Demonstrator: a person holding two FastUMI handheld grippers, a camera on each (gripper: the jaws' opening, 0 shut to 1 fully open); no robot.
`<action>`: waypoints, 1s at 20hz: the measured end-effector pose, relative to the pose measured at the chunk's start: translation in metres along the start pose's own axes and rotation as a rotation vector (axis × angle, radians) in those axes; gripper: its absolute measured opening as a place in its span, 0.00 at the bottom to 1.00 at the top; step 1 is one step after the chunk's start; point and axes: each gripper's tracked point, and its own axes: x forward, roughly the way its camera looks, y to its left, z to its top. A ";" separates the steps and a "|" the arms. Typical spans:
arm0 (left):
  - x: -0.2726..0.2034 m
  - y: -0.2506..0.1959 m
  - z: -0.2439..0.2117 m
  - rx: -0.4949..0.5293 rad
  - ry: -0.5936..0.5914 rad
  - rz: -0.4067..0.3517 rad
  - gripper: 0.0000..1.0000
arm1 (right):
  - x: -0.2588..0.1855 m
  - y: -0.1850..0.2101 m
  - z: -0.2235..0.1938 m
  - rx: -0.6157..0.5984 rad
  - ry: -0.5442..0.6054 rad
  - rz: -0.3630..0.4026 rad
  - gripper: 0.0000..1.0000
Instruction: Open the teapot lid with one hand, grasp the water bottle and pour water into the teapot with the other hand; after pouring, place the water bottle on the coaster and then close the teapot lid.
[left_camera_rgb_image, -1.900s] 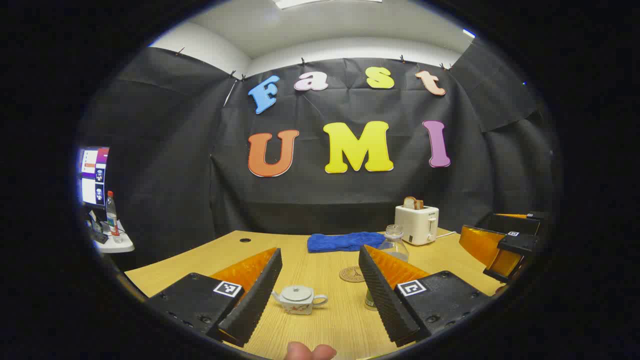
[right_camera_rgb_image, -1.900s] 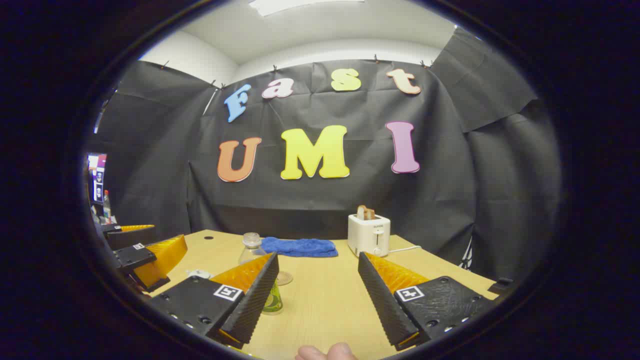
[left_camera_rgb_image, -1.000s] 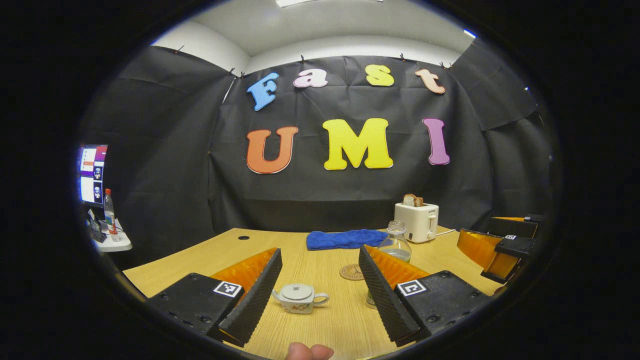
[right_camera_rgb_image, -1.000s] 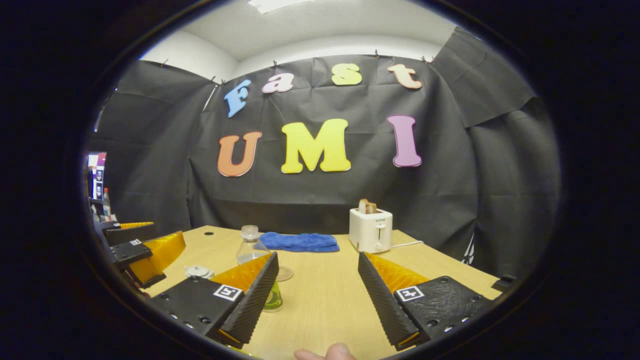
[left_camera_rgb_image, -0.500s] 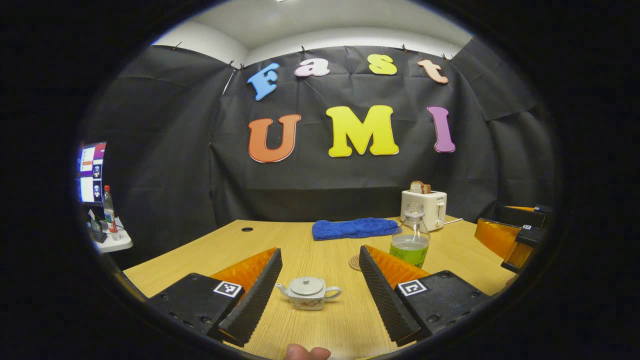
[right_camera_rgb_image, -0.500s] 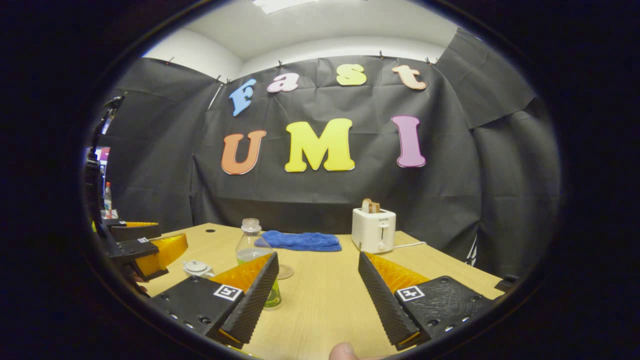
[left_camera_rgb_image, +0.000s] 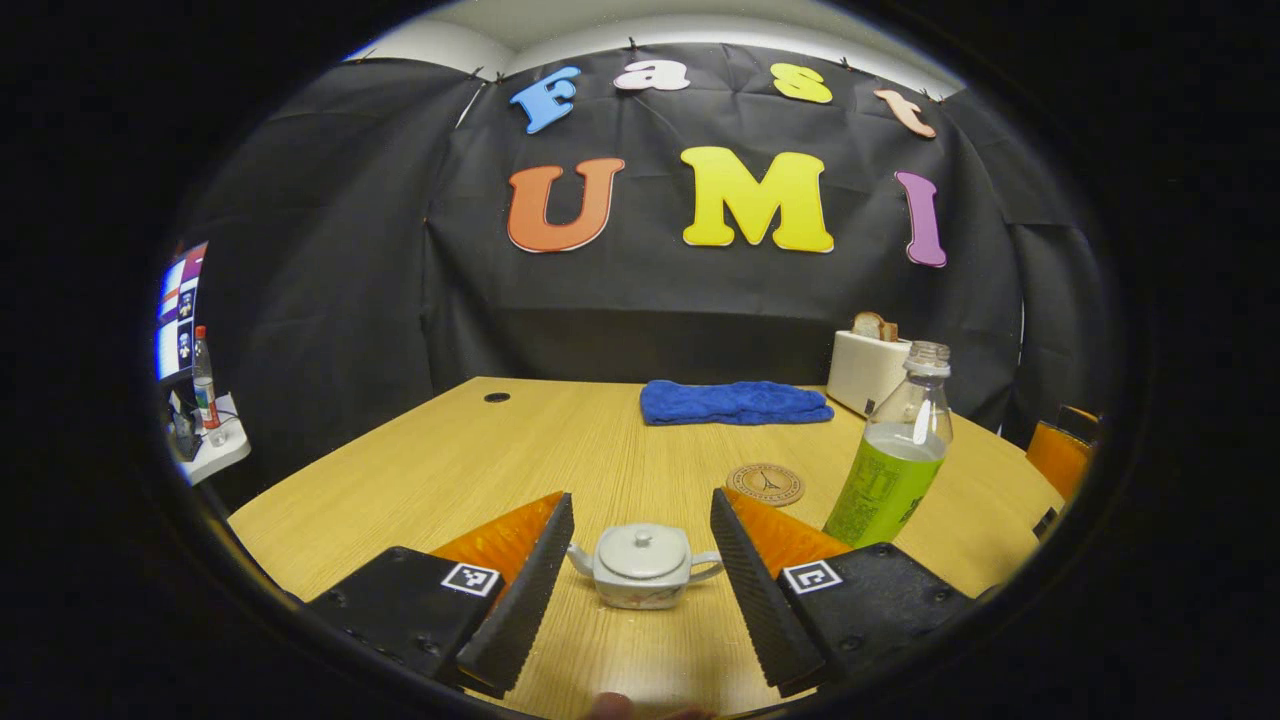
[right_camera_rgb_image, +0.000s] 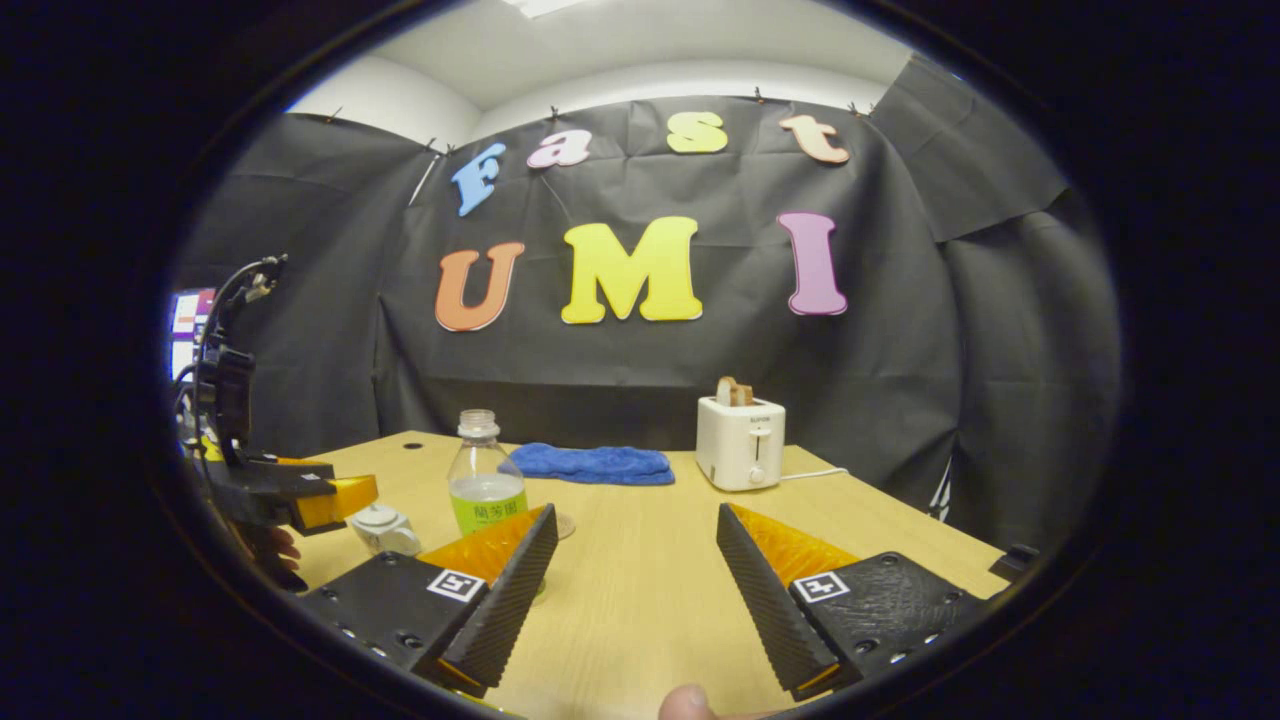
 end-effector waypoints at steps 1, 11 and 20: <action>0.005 0.000 -0.005 0.009 0.015 0.003 0.86 | 0.000 -0.003 -0.001 0.001 0.004 -0.007 0.96; 0.030 0.000 -0.022 0.074 0.082 0.044 0.51 | 0.009 -0.005 -0.020 -0.029 0.049 -0.003 0.96; 0.031 0.004 -0.013 0.037 0.047 0.031 0.03 | 0.016 0.033 -0.040 -0.060 0.111 0.135 0.96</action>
